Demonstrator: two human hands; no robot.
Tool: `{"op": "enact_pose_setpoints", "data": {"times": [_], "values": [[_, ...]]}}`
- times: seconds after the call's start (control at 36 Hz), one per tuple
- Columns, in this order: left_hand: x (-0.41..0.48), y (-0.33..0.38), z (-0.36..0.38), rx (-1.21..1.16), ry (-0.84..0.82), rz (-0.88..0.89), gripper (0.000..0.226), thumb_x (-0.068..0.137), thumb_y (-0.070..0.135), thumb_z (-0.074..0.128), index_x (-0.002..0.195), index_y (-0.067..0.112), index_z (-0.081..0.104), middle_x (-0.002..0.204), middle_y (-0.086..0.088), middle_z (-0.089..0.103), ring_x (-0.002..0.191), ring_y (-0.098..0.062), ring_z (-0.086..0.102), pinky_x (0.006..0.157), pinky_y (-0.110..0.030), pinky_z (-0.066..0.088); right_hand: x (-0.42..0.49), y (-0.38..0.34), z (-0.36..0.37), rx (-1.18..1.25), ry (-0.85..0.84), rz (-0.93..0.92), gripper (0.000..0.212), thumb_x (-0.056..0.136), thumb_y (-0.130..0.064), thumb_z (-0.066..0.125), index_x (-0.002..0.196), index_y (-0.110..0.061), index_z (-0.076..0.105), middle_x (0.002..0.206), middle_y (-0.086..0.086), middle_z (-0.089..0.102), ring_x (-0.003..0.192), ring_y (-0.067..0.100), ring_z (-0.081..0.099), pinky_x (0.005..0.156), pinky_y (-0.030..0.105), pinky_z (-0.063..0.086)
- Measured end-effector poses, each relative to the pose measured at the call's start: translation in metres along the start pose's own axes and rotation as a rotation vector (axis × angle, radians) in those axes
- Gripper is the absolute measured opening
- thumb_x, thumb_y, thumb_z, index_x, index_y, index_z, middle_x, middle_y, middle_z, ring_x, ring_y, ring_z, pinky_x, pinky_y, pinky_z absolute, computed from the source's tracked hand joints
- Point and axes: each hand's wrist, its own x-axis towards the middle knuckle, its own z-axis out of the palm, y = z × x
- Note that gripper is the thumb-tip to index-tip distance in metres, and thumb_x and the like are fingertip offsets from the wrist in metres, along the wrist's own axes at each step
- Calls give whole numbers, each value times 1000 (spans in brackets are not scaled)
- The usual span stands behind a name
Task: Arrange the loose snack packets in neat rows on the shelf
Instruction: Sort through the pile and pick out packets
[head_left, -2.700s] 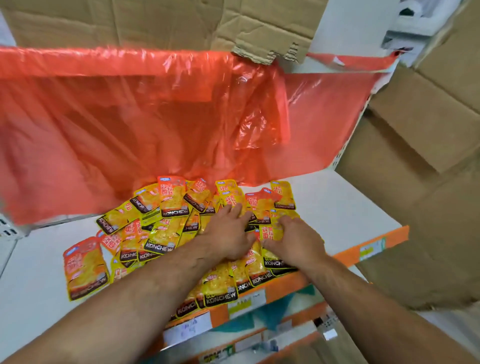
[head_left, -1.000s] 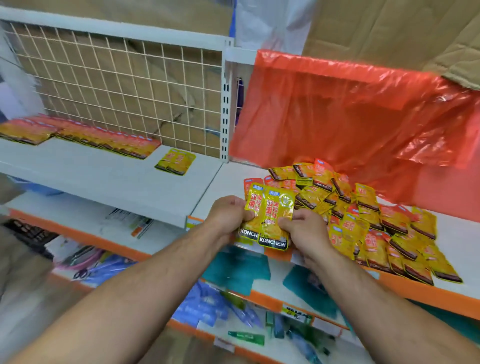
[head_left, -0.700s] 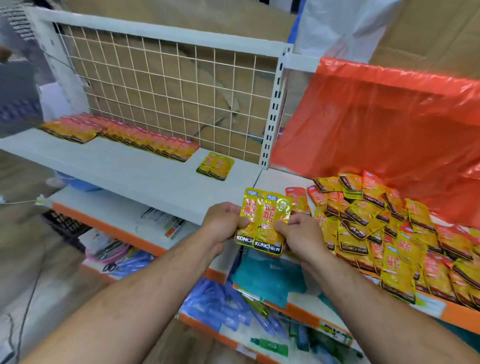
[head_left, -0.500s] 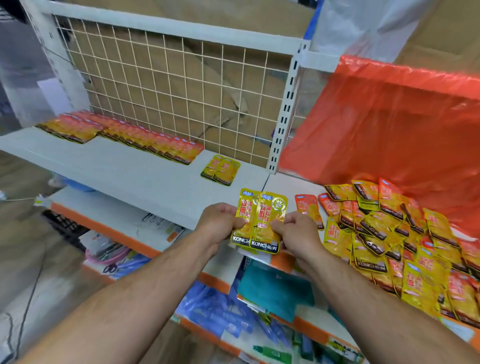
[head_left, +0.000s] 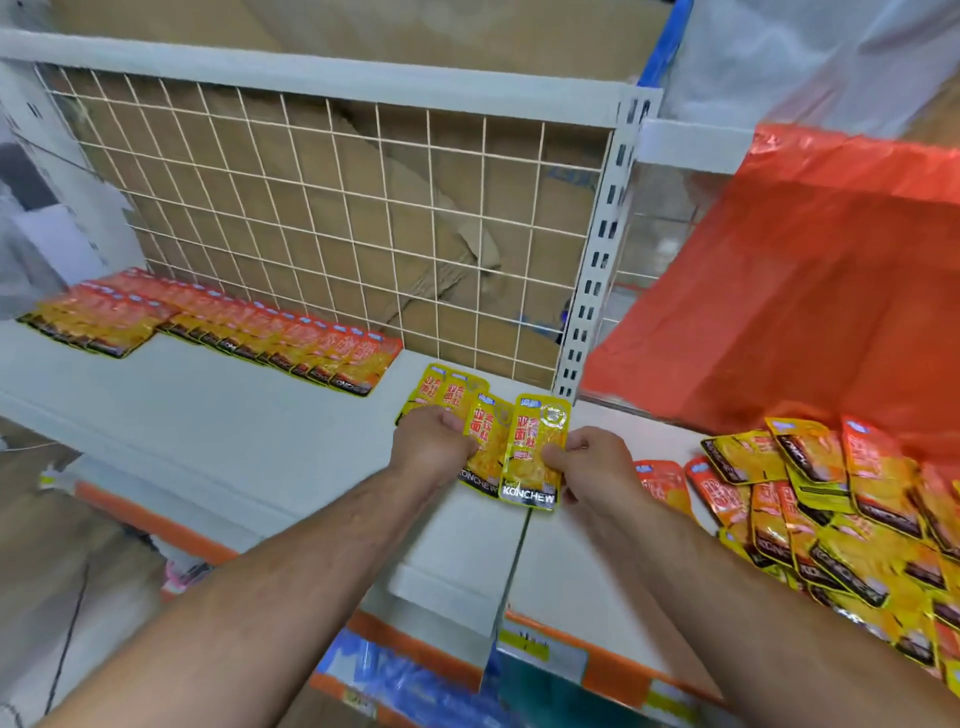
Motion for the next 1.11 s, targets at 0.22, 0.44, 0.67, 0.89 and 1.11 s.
{"op": "enact_pose_setpoints", "data": {"times": [0.22,0.44,0.67,0.89,1.11], "values": [[46,6,4,237,-26,85,17,78,14,73,83,17,58,88,1,61,89,-21,60,69,-22,40,22,-3,13,54,73,72,26,81,-11,75,67,-17,55,68,8,64,61,23,57,60,35,43],[70,7,-8,593,-96,217,18,79,33,65,79,16,58,78,0,54,84,-28,58,70,-27,45,29,-10,32,67,141,131,26,72,-18,77,66,-20,52,67,8,62,61,24,57,60,37,43],[88,1,-7,730,-115,380,22,82,39,58,75,20,50,81,1,51,92,-28,61,69,-27,39,27,-12,36,11,160,136,30,81,-16,78,69,-17,50,73,9,62,61,22,54,59,29,42],[95,2,-5,770,-146,407,21,82,38,58,76,19,52,75,2,47,75,-24,48,68,-26,39,24,-11,34,20,184,180,29,80,-13,78,69,-17,51,90,24,72,68,26,63,61,35,49],[92,5,-10,813,-134,441,27,85,42,55,72,19,49,77,4,51,77,-23,50,68,-26,38,31,-26,36,0,116,210,31,85,-9,74,72,-16,46,73,16,60,55,26,56,49,31,43]]}}
